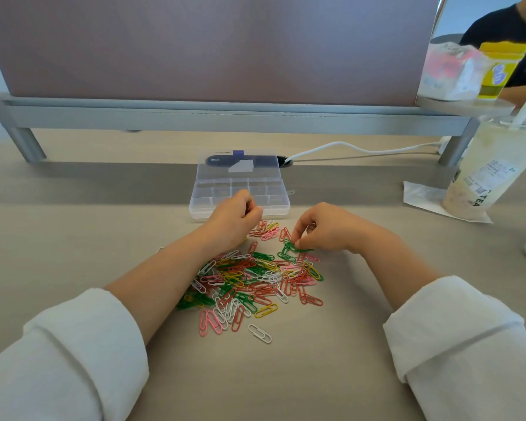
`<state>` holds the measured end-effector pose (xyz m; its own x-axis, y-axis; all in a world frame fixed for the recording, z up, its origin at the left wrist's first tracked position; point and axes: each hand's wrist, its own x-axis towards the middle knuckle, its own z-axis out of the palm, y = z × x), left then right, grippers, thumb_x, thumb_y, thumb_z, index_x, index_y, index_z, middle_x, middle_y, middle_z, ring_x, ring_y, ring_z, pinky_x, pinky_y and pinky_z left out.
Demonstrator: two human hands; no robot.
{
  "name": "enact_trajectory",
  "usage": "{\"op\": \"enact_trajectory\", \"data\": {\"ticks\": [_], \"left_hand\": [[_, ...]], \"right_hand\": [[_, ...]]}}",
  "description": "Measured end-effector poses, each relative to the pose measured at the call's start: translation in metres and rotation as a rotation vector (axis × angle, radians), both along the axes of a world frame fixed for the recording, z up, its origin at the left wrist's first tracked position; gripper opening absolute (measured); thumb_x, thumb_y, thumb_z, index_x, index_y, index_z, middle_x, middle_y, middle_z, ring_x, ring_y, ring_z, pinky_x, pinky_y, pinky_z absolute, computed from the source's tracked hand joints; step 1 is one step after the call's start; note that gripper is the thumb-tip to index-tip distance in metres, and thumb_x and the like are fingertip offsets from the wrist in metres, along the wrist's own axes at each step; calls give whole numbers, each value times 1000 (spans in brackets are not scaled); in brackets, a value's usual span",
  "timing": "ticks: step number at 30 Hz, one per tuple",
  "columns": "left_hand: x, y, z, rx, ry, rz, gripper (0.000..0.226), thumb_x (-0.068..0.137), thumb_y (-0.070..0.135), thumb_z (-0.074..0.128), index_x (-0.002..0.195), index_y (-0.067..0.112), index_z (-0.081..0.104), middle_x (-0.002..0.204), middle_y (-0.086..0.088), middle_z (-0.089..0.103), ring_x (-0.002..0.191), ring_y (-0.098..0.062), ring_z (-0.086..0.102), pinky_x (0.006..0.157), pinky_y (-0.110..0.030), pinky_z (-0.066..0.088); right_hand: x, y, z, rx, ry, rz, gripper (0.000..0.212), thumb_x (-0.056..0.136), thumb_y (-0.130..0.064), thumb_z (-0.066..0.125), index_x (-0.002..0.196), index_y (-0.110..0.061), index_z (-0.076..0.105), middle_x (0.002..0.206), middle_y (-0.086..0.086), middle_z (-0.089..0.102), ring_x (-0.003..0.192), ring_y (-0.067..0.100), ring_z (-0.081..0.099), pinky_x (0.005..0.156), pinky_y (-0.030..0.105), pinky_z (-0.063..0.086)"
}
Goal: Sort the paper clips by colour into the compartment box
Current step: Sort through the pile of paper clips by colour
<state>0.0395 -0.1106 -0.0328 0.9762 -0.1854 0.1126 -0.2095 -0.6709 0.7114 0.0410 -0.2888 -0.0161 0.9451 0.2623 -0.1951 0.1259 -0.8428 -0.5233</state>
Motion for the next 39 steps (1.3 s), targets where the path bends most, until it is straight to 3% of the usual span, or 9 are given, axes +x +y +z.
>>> {"op": "enact_trajectory", "data": {"ticks": [4, 9, 11, 15, 19, 22, 31, 34, 39], "left_hand": [[0, 0, -1, 36, -8, -59, 17, 99, 26, 35, 102, 21, 51, 60, 6, 42, 56, -7, 40, 53, -22, 31], [1, 1, 0, 5, -52, -47, 46, 98, 37, 30, 59, 18, 43, 55, 3, 39, 54, -12, 36, 60, -29, 31], [1, 0, 1, -29, -44, -15, 50, 98, 41, 27, 55, 16, 35, 52, 3, 35, 51, -12, 33, 58, -29, 29], [-1, 1, 3, -45, 1, 12, 56, 95, 51, 24, 51, 17, 28, 48, 2, 27, 46, -14, 25, 57, -30, 26], [-1, 0, 5, 10, 18, 31, 57, 94, 50, 31, 49, 16, 28, 46, -1, 26, 44, -15, 26, 61, -32, 37], [1, 1, 2, 47, 23, 44, 54, 96, 46, 31, 56, 11, 38, 53, -7, 38, 51, -19, 36, 71, -39, 45], [5, 6, -2, 25, -16, 42, 33, 100, 27, 32, 77, 18, 53, 59, 2, 47, 54, -11, 42, 54, -27, 33], [8, 11, -2, 37, -14, 60, 28, 100, 22, 31, 97, 15, 58, 60, 3, 45, 53, -10, 40, 51, -25, 30], [8, 19, 4, 186, -73, 117, 26, 96, 33, 42, 101, 19, 63, 64, 11, 49, 56, -3, 38, 52, -22, 30]], "right_hand": [[2, 1, -1, -39, -23, -5, 8, 80, -24, 71, 80, -17, 70, 60, -10, 50, 56, 3, 44, 49, 18, 30], [6, 1, -6, -159, -102, -28, 19, 86, -25, 63, 92, -8, 70, 78, 0, 60, 76, 16, 54, 62, 23, 39], [6, 1, -8, -164, -124, -39, 24, 89, -27, 60, 94, -6, 69, 89, 7, 64, 85, 22, 58, 70, 27, 43], [4, 1, -6, -125, -98, -4, 18, 83, -30, 68, 84, -12, 67, 67, -6, 54, 61, 6, 48, 53, 21, 34], [5, 4, -6, -161, -72, 26, 20, 85, -28, 65, 88, -9, 69, 70, -4, 57, 64, 9, 50, 54, 20, 36], [6, 6, -8, -186, -38, 33, 26, 88, -26, 61, 91, -2, 70, 80, 6, 63, 75, 17, 54, 67, 25, 41], [3, 8, -8, -180, -126, 39, 20, 100, -21, 30, 93, -7, 43, 90, 11, 48, 82, 24, 44, 73, 29, 34], [3, 10, -11, 14, -119, 9, 12, 100, -18, 31, 98, -9, 39, 87, 8, 48, 76, 21, 44, 64, 26, 36], [9, 12, -17, 216, -125, -10, 23, 97, -9, 31, 102, -17, 51, 71, -5, 48, 59, 6, 42, 51, 18, 33]]}}
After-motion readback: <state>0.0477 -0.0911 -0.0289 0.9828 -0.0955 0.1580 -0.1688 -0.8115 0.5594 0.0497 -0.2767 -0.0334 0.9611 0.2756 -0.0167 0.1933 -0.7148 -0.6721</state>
